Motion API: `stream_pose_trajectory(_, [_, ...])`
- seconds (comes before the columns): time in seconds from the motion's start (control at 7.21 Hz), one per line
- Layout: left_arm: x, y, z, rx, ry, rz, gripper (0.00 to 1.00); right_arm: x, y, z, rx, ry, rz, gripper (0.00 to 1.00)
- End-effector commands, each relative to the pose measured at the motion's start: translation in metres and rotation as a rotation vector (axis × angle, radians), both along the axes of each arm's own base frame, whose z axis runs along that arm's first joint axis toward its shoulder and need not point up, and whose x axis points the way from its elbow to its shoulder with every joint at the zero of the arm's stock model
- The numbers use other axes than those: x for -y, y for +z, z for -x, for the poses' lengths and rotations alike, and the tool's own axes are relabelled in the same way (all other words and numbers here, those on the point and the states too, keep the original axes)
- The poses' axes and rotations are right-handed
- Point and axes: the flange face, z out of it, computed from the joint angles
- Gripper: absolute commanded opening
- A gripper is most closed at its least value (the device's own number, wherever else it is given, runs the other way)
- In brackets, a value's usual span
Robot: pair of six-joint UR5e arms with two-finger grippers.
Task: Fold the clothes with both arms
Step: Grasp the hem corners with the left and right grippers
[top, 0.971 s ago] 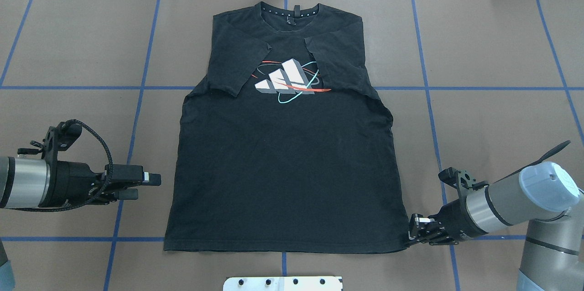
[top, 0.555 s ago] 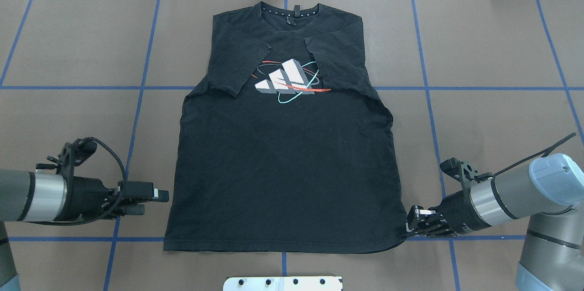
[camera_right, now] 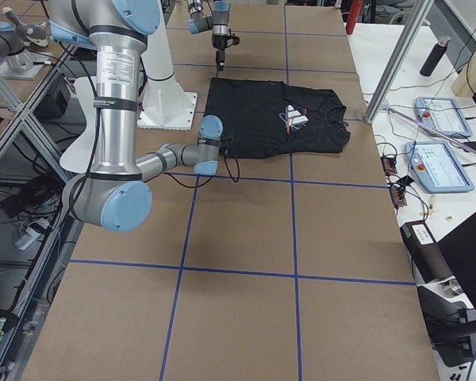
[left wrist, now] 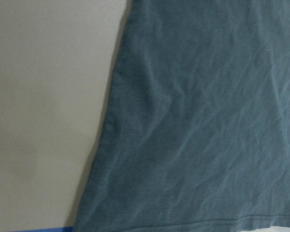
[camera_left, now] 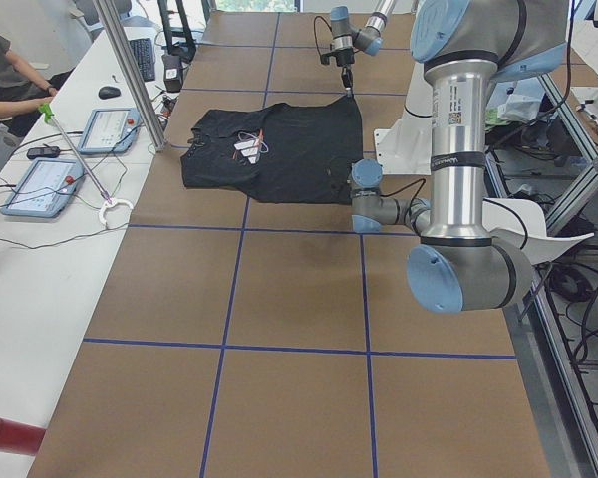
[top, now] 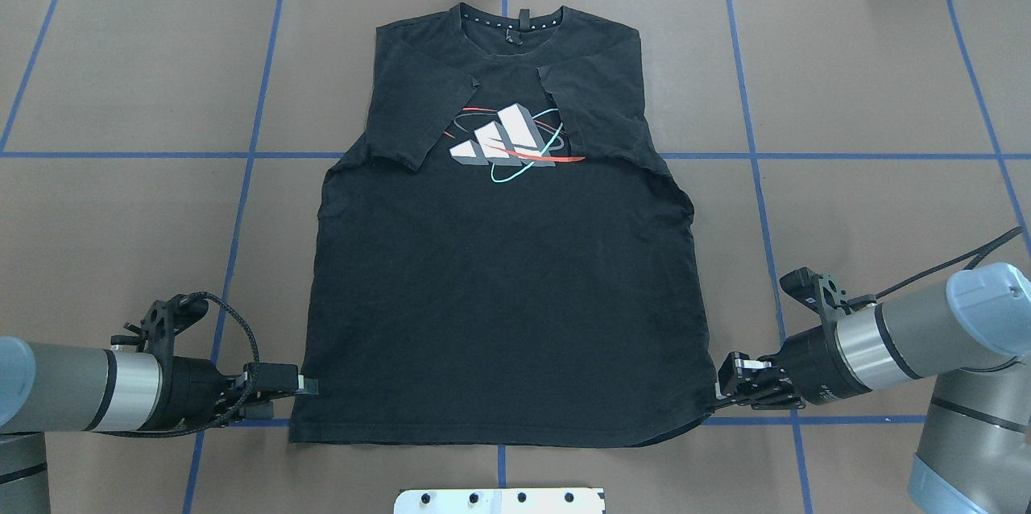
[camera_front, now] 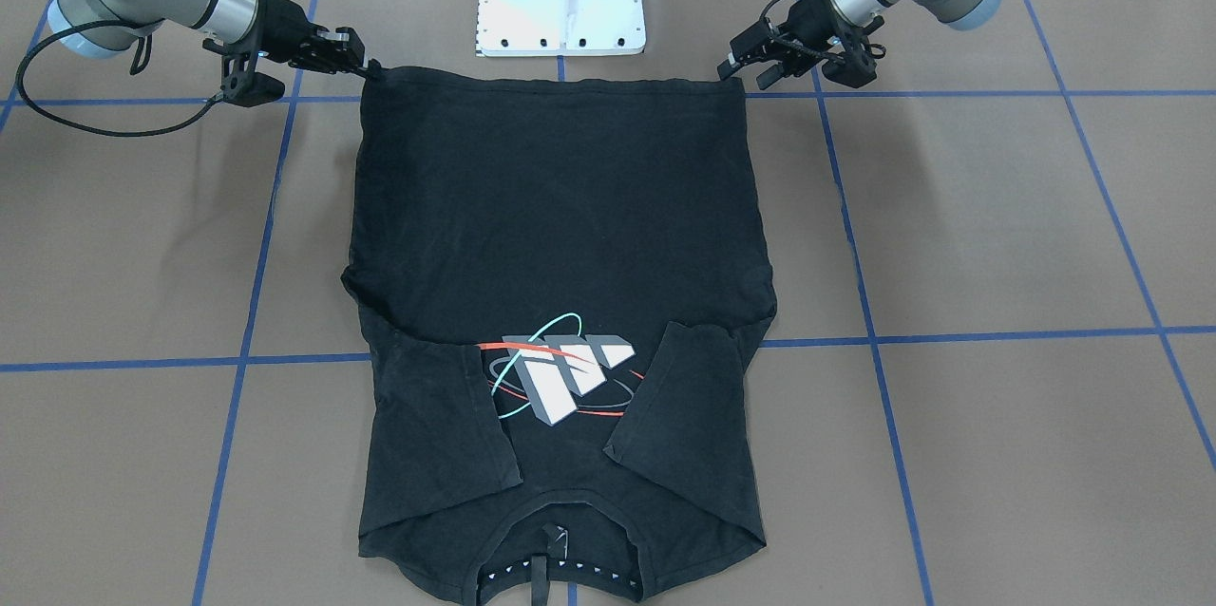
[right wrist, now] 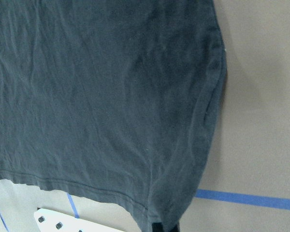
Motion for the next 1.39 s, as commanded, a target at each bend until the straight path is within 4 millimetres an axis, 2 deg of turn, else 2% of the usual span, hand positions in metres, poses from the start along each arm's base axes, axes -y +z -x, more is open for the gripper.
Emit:
stream_pose_trajectory(0.0, [-0.002,0.012,-0.009,0.023,0.005,0.010,0.97,0.001,-0.006,0.003,0.012,0.001,-0.005,0.00])
stream_pose_trajectory(0.28, [-0.012,0.007,-0.020,0.017,0.014,0.005,0.94,0.001,-0.008,0.004,0.016,-0.001,-0.007,0.00])
stream_pose_trajectory(0.55, [-0.011,0.006,-0.028,0.014,0.015,0.017,0.86,0.004,-0.013,0.006,0.026,0.002,-0.013,0.00])
stream_pose_trajectory(0.97, [-0.010,0.016,-0.031,0.033,0.014,0.020,0.84,0.006,-0.013,0.005,0.028,0.003,-0.013,0.00])
stream_pose_trajectory(1.11, [-0.010,0.016,-0.030,0.033,0.013,0.022,0.79,0.006,-0.013,0.004,0.029,0.004,-0.014,0.00])
stream_pose_trajectory(1.25, [-0.010,0.015,-0.031,0.030,0.013,0.021,0.66,0.006,-0.015,0.003,0.032,0.005,-0.015,0.00])
